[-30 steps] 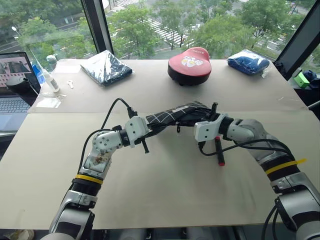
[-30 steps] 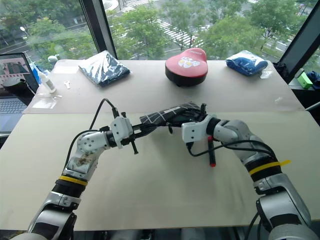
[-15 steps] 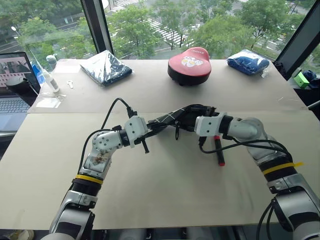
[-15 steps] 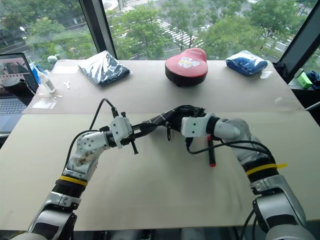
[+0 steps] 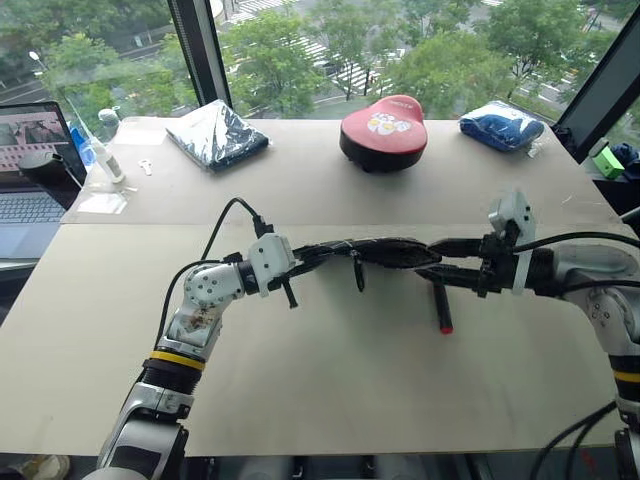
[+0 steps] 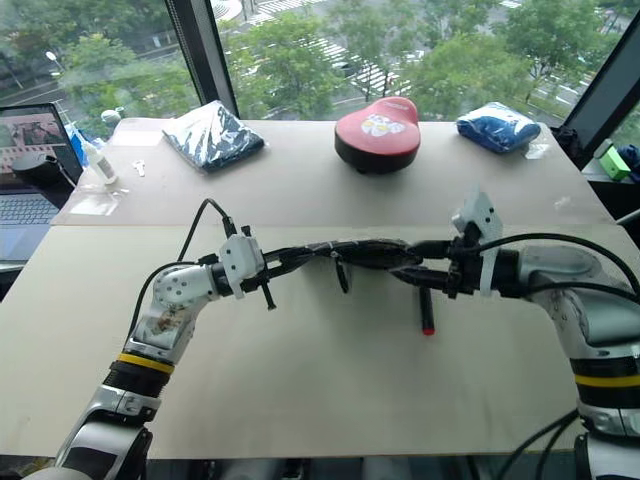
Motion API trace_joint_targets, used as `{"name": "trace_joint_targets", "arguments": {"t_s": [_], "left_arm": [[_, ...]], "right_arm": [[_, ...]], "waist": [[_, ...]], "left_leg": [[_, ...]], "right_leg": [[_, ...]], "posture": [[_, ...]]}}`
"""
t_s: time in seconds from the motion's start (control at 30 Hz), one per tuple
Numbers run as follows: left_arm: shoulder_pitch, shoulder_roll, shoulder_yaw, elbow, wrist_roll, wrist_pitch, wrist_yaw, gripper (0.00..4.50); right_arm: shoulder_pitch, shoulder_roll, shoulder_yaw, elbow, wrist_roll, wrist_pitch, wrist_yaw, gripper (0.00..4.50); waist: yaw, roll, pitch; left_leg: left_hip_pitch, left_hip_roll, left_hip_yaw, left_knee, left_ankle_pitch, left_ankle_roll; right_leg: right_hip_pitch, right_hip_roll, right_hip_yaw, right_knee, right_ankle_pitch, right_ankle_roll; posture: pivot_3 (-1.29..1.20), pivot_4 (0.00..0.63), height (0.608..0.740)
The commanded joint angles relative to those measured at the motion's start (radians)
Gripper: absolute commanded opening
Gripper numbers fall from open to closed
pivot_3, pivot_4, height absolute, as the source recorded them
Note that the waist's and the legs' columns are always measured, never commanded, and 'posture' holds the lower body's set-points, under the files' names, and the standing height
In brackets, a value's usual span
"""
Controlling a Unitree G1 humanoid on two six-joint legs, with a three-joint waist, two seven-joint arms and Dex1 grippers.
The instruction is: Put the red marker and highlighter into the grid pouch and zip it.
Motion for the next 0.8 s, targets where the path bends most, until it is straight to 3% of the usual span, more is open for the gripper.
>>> {"name": "trace_joint_targets", "arguments": {"t_s": [0.03,0.2,0.53,0.8], "left_arm": [[0.004,0.002,0.01,-0.043,-0.008,-0.006,0.01,0.0],[0.01,0.0,0.008,-0.045,-0.006,-0.006,0.013,0.0],[0.007,-0.016,-0.001,-0.036,-0.003,-0.01,0.019,0.0],[0.007,-0.016,0.006,-0.035,-0.002,-0.012,0.027,0.0]], "right_arm": [[0.014,-0.012,-0.037,-0.071,-0.069,0.119,-0.177,3.27],[0.069,0.023,-0.033,-0.159,-0.117,0.277,-0.36,3.27],[0.083,0.117,-0.048,-0.237,-0.121,0.421,-0.502,3.27],[0.148,0.131,0.014,-0.212,-0.183,0.408,-0.537,3.27]], "waist": [[0.0,0.0,0.0],[0.001,0.0,0.0],[0.005,0.0,0.0],[0.005,0.0,0.0]], "left_leg": [[0.0,0.0,0.0,0.0,0.0,-0.001],[0.0,0.0,0.0,0.0,0.001,-0.002],[0.0,0.0,0.0,0.002,0.0,0.0],[0.0,-0.001,0.001,0.002,0.0,0.0]], "right_leg": [[0.0,0.0,0.0,0.0,0.0,0.0],[0.0,0.0,0.0,0.001,0.0,0.0],[0.001,0.001,0.0,0.0,0.0,0.0],[0.001,0.002,-0.001,0.0,0.0,0.0]], "posture": [[0.0,0.15,0.74],[0.0,0.15,0.74],[0.0,0.15,0.74],[0.0,0.15,0.74]]}}
